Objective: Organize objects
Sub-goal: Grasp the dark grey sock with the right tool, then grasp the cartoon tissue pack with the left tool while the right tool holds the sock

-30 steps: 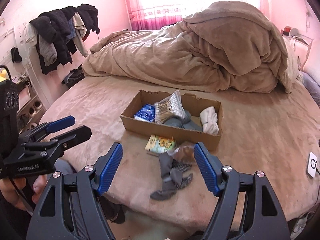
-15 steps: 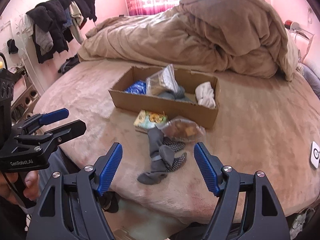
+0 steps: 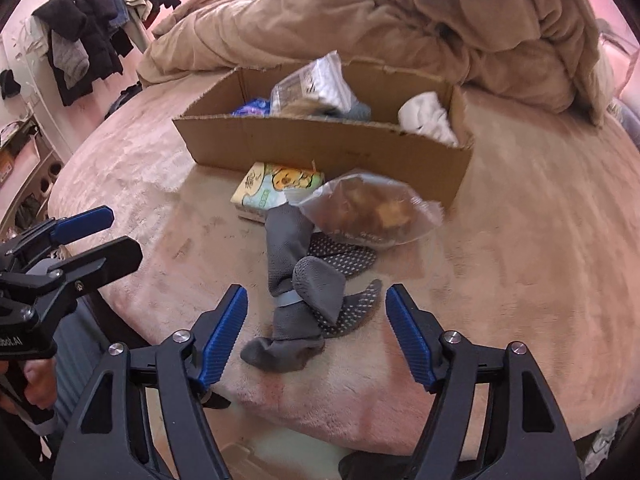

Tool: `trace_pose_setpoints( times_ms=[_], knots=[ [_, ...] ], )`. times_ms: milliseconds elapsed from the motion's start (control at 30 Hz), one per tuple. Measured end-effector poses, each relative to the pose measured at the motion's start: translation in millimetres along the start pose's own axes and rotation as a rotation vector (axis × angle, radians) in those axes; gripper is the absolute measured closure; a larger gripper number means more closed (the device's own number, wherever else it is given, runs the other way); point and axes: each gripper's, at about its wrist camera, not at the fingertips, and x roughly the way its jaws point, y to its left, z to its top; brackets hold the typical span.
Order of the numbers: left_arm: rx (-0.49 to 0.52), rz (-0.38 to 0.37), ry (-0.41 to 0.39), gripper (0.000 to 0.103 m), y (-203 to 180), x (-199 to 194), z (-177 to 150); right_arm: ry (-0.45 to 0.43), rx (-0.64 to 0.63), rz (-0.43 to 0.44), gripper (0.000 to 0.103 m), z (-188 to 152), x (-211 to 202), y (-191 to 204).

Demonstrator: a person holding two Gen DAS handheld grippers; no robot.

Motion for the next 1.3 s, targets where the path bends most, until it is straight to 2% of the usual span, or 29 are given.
trace_pose_setpoints(
  times_ms=[100, 267, 333, 367, 400, 433, 567, 767, 900, 1033, 1133, 1233, 1300],
  knots=[
    [-0.004, 0.004, 0.017, 0.014, 3, 8, -3, 0.016, -0.001, 0.006, 0.040, 1, 11, 2],
    [-0.008, 0.006, 0.037, 0.014, 5, 19, -6, 0.056, -0.040, 0.002, 0.046, 0, 32, 7],
    [-0.005, 0.002, 0.046, 0.014, 3, 24, -7, 0.057, -0.056, -0.012, 0.061, -1, 37, 9],
    [-0.002, 0.001, 0.049, 0.014, 2, 26, -7, 0.054, -0.066, -0.022, 0.065, -2, 38, 9],
    [0.003, 0.000, 0.053, 0.014, 0, 28, -7, 0.051, -0.067, -0.019, 0.074, -3, 37, 7],
    [0.007, -0.001, 0.058, 0.014, -2, 31, -8, 0.049, -0.059, 0.004, 0.076, -3, 34, 5],
    [0.022, -0.001, 0.059, 0.014, -11, 41, -6, 0.031, -0.044, 0.026, 0.078, -6, 15, -3],
    [0.057, -0.009, 0.046, 0.014, -31, 54, 4, -0.052, -0.024, 0.024, 0.078, -6, -30, -16],
    [0.096, 0.017, 0.052, 0.014, -47, 70, 16, -0.106, -0.003, 0.017, 0.078, -3, -53, -31],
    [0.115, 0.035, 0.039, 0.014, -57, 85, 27, -0.145, 0.041, 0.014, 0.078, -1, -64, -51],
    [0.110, 0.040, 0.070, 0.014, -59, 104, 31, -0.156, 0.069, 0.016, 0.078, -2, -67, -66],
    [0.114, 0.060, 0.046, 0.020, -57, 109, 34, -0.147, 0.092, 0.021, 0.077, -4, -65, -77],
    [0.112, 0.076, 0.040, 0.034, -55, 109, 35, -0.143, 0.097, 0.017, 0.077, -6, -66, -80]
  ],
)
